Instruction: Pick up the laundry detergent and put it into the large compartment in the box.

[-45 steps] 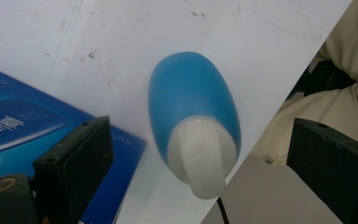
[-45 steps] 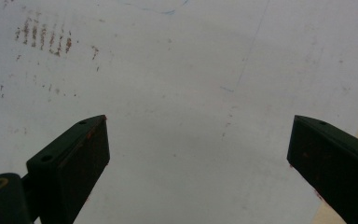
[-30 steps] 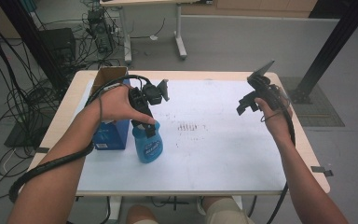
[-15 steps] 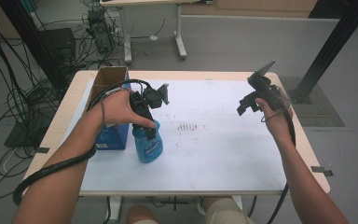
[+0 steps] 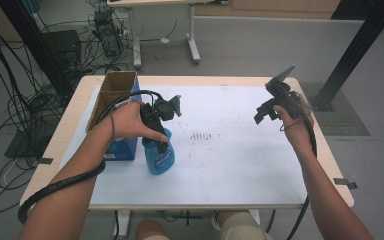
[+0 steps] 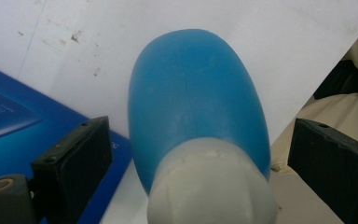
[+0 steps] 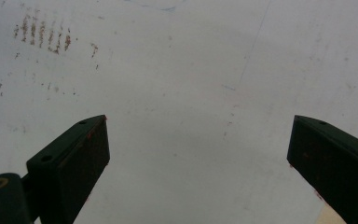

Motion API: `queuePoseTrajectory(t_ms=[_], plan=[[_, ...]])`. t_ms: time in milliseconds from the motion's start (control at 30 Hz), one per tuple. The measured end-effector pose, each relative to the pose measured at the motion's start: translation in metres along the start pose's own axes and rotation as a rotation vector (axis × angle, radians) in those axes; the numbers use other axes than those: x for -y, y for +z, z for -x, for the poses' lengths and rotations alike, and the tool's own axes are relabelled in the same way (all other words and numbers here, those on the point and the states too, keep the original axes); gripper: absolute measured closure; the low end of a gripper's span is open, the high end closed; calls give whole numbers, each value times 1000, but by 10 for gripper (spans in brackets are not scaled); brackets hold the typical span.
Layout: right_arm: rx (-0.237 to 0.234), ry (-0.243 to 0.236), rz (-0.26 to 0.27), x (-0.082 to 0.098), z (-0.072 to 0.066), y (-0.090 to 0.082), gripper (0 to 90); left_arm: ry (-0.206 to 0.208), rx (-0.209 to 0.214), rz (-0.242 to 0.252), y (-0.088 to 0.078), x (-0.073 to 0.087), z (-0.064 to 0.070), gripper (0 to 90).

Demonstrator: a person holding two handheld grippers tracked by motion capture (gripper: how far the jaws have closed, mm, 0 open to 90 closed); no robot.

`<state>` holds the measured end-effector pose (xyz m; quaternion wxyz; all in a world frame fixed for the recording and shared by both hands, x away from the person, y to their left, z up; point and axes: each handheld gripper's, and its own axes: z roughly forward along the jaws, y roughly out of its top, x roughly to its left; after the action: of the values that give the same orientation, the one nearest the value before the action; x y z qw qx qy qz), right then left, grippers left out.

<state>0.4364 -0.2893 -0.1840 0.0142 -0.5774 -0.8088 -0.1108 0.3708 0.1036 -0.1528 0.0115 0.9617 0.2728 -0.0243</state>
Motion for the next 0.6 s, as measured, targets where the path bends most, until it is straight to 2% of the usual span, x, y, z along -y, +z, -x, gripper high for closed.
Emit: queuePoseTrajectory(t_ms=[600], plan=[[-4, 5, -2, 0, 3, 2, 57, -9, -13, -11, 8, -3, 2, 69]])
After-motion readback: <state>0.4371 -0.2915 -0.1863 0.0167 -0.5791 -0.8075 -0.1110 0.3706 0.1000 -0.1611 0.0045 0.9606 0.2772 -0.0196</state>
